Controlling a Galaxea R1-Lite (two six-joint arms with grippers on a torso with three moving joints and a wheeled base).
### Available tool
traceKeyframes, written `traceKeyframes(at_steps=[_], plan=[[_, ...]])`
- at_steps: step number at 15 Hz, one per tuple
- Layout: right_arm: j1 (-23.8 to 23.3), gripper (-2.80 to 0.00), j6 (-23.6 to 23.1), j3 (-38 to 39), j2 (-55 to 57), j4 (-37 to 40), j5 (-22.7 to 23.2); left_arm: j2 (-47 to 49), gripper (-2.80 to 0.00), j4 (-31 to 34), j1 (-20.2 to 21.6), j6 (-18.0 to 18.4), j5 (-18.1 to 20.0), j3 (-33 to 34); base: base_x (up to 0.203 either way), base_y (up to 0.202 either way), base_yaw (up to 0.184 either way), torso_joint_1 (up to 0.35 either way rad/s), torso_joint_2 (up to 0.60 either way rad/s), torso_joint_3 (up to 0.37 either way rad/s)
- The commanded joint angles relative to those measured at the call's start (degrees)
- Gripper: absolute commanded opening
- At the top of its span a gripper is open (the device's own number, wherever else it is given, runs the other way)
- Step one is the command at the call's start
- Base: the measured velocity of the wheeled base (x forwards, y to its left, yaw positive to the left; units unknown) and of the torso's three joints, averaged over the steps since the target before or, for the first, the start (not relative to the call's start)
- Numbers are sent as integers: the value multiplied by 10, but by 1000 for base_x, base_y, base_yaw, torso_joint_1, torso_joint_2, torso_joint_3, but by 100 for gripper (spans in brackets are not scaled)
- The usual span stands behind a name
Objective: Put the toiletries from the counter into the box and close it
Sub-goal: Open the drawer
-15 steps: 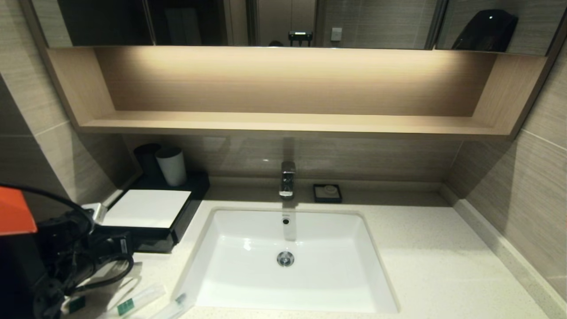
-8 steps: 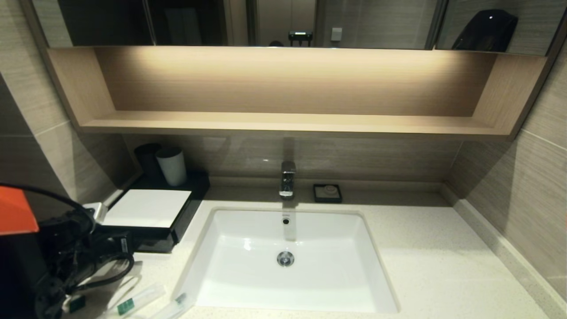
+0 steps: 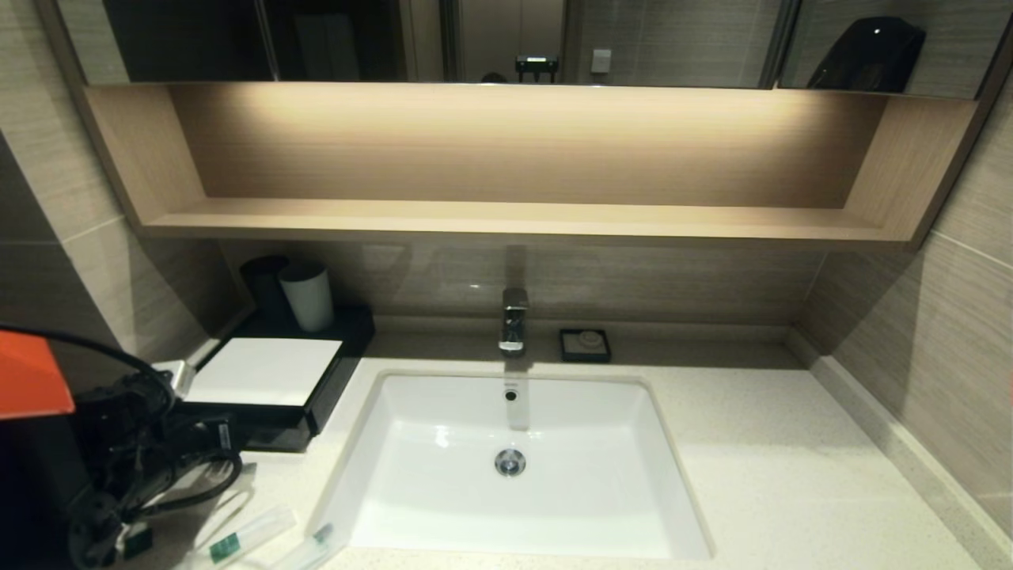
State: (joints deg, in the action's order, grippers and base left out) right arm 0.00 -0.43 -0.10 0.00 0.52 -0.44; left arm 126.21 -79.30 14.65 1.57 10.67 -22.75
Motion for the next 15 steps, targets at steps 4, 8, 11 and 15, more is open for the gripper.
traceKeyframes(at_steps=[4, 8, 11, 15], plan=[[0, -280, 0, 0, 0, 0, 0, 4, -280, -4, 0, 0, 1, -12, 0, 0, 0, 0, 0, 0], [0, -280, 0, 0, 0, 0, 0, 8, -280, -4, 0, 0, 1, -12, 0, 0, 0, 0, 0, 0], [0, -280, 0, 0, 0, 0, 0, 7, -280, -4, 0, 0, 1, -12, 0, 0, 0, 0, 0, 0], [0, -280, 0, 0, 0, 0, 0, 5, -280, -4, 0, 0, 1, -10, 0, 0, 0, 0, 0, 0]])
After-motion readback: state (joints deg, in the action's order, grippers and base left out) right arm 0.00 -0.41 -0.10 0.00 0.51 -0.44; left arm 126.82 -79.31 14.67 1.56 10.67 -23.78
